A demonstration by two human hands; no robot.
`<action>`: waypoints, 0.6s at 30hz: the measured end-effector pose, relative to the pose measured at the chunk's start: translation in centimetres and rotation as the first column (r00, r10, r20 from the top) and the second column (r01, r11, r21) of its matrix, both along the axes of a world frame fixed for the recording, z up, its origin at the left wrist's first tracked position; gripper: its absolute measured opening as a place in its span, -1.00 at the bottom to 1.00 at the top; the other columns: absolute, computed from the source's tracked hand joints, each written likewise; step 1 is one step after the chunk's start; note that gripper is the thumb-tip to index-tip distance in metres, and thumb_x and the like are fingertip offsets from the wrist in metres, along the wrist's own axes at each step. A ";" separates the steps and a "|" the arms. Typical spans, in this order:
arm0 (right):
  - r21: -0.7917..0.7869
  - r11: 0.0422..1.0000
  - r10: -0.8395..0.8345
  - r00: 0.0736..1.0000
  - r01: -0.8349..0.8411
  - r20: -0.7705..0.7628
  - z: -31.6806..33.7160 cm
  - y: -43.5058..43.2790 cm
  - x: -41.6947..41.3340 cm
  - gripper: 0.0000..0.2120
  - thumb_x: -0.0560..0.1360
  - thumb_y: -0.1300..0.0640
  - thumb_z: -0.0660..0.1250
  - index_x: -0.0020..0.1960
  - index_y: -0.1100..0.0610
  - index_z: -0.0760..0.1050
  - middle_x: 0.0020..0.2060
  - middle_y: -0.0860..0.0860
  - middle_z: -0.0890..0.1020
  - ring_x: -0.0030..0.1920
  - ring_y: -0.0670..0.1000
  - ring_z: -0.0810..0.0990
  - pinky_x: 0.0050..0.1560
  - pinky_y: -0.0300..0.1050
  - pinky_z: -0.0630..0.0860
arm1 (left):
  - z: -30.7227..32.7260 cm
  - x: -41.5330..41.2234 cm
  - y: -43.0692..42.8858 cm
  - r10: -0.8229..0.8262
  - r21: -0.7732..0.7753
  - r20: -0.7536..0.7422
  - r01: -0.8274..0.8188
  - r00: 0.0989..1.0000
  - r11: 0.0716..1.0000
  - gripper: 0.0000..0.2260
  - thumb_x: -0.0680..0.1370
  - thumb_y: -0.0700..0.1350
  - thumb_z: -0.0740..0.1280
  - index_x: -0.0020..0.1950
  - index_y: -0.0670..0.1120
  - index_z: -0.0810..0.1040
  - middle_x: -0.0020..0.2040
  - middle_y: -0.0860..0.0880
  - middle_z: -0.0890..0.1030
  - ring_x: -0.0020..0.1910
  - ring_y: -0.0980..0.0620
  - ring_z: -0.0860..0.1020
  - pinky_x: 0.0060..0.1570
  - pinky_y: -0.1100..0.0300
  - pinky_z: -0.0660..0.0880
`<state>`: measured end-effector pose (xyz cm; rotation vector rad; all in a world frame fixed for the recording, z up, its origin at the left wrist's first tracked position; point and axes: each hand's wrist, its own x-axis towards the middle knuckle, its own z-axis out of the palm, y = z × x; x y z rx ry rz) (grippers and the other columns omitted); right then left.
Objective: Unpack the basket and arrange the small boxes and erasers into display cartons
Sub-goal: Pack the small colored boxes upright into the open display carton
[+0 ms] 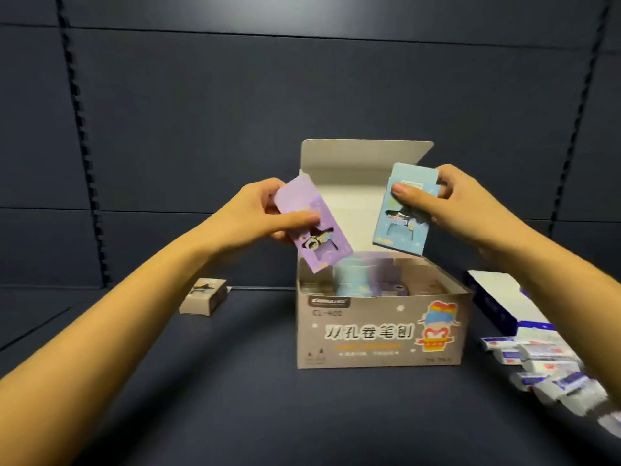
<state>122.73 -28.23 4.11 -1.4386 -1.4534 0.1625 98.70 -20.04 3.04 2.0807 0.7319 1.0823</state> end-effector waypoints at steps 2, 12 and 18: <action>0.030 0.999 -0.017 1.000 0.017 -0.009 0.0 -0.3 2.4 -0.56 0.42 -0.15 0.35 0.12 0.11 0.38 -0.20 -0.18 0.59 -0.32 -0.32 0.59 -0.36 -0.44 0.46 | 0.4 2.4 -0.3 -0.077 0.013 -0.108 0.078 0.991 0.997 -0.52 0.31 0.03 0.44 0.08 -0.18 0.38 -0.08 -0.10 0.68 -0.13 0.00 0.67 -0.16 0.16 0.60; 0.019 1.000 -0.001 1.000 0.002 -0.019 -1.3 0.0 7.7 -0.62 0.46 -0.06 0.33 0.13 0.14 0.36 -0.24 -0.20 0.54 -0.36 -0.29 0.55 -0.53 -0.54 0.34 | -1.2 9.7 0.2 -0.122 0.005 -0.403 0.136 0.907 0.991 -0.71 0.43 -0.09 0.45 0.05 -0.10 0.42 0.00 -0.13 0.66 -0.13 0.02 0.63 -0.11 0.22 0.58; -0.028 0.999 0.033 0.999 -0.032 0.032 -1.6 0.7 7.3 -0.56 0.43 -0.12 0.32 0.17 0.12 0.36 -0.13 -0.10 0.59 -0.17 -0.20 0.57 -0.33 -0.34 0.45 | -2.8 11.4 0.5 -0.019 0.094 -0.518 0.079 0.855 0.992 -0.67 0.40 -0.02 0.47 0.05 -0.07 0.44 0.02 -0.07 0.63 -0.11 0.03 0.58 -0.04 0.16 0.55</action>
